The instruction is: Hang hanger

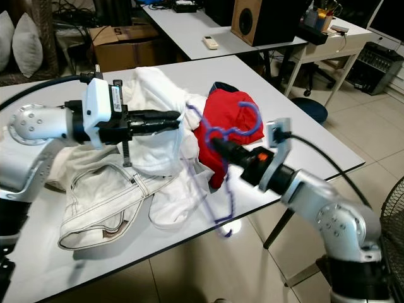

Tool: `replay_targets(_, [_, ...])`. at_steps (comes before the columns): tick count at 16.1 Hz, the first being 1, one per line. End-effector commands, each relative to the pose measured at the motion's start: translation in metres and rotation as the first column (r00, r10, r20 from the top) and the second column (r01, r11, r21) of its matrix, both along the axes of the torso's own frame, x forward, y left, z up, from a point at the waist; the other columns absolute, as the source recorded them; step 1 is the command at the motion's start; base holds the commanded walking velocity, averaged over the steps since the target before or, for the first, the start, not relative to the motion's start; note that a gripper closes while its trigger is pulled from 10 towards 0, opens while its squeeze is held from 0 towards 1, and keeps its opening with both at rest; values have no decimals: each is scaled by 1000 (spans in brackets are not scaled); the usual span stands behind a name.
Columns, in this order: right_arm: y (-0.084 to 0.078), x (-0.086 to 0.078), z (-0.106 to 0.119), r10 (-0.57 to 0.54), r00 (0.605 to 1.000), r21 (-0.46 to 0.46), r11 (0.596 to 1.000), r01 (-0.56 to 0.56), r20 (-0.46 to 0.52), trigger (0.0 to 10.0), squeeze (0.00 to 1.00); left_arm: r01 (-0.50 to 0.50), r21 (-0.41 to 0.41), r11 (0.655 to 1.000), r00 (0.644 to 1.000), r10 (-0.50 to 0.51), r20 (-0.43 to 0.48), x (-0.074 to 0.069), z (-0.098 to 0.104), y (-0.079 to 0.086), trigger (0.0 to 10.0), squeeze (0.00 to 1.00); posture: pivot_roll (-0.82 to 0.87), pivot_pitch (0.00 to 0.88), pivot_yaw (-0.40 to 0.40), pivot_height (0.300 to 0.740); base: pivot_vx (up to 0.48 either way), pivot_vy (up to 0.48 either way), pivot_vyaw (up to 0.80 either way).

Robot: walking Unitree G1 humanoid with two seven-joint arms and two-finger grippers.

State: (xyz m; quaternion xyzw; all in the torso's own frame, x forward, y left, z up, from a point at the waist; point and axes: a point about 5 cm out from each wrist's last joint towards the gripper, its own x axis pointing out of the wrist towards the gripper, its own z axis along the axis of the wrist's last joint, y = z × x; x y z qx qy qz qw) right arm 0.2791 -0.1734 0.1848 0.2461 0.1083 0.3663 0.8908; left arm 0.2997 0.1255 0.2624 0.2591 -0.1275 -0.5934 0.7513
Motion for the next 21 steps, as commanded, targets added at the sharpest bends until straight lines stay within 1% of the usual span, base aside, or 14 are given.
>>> replay_targets(1, [-18, 8, 4, -105, 994, 48, 993, 106, -22, 10000, 0, 35, 20, 999, 999, -35, 0, -5, 5, -1, 0, 0, -183, 0, -17, 740, 0, 0, 0])
replay_targets(3, [-29, 14, 7, -181, 982, 128, 974, 186, -54, 10000, 0, 12, 35, 999, 1000, -12, -7, -4, 5, 5, 0, 0, -186, 0, -18, 740, 0, 0, 0])
replay_targets(4, [-36, 15, 6, -214, 973, 165, 960, 226, -88, 10000, 0, -70, 44, 997, 997, 69, 31, 4, 8, 14, 0, 0, -187, 0, -21, 740, 0, 0, 0])
replay_targets(6, [-29, 6, -4, -167, 980, 79, 981, 176, -111, 10000, 0, -233, 30, 972, 963, 226, 147, 19, 17, 26, 0, 0, -185, 0, -24, 740, 0, 0, 0])
replay_targets(7, [-25, 3, -6, -142, 984, 62, 987, 149, -112, 10000, 0, -261, 20, 965, 952, 254, 168, 22, 19, 28, 0, 0, -184, 0, -25, 740, 0, 0, 0])
replay_targets(8, [-12, -5, -8, -54, 993, 32, 998, 58, -103, 10000, 0, -295, -13, 955, 935, 291, 202, 24, 24, 30, 0, 0, -183, 0, -25, 740, 0, 0, 0])
replay_targets(11, [8, -15, -7, 75, 993, 6, 997, -75, -89, 10000, 0, -280, -87, 956, 924, 293, 245, 26, 31, 23, 0, 0, -182, 0, -24, 740, 0, 0, 0])
replay_targets(15, [8, -24, -6, 110, 991, -3, 994, -111, -72, 10000, 0, -274, -171, 946, 902, 315, 296, 27, 41, 22, 0, 0, -184, 0, -21, 740, 0, 0, 0])
replay_targets(16, [7, -24, -6, 108, 992, 1, 994, -108, -64, 10000, 0, -230, -179, 957, 921, 273, 277, 25, 43, 18, 0, 0, -184, 0, -20, 740, 0, 0, 0])
replay_targets(17, [7, -24, -5, 103, 993, 11, 995, -102, -55, 10000, 0, -175, -158, 972, 947, 210, 242, 22, 40, 14, 0, 0, -182, 0, -21, 740, 0, 0, 0])
replay_targets(18, [7, -23, -4, 101, 994, 16, 995, -101, -51, 10000, 0, -155, -145, 977, 956, 185, 228, 20, 38, 12, 0, 0, -180, 0, -21, 740, 0, 0, 0])
replay_targets(19, [6, -24, 1, 109, 994, 35, 993, -108, -22, 10000, 0, -132, -76, 988, 973, 144, 179, 17, 27, 11, 0, 0, -180, 0, -22, 740, 0, 0, 0])
replay_targets(20, [6, -26, 6, 124, 992, 50, 991, -124, 15, 10000, 0, -163, -10, 987, 972, 162, 170, 17, 16, 14, 0, 0, -181, 0, -21, 740, 0, 0, 0])
replay_targets(21, [3, -30, 9, 135, 990, 49, 989, -137, 40, 10000, 0, -237, 23, 971, 954, 229, 196, 23, 10, 20, 0, 0, -181, 0, -22, 740, 0, 0, 0])
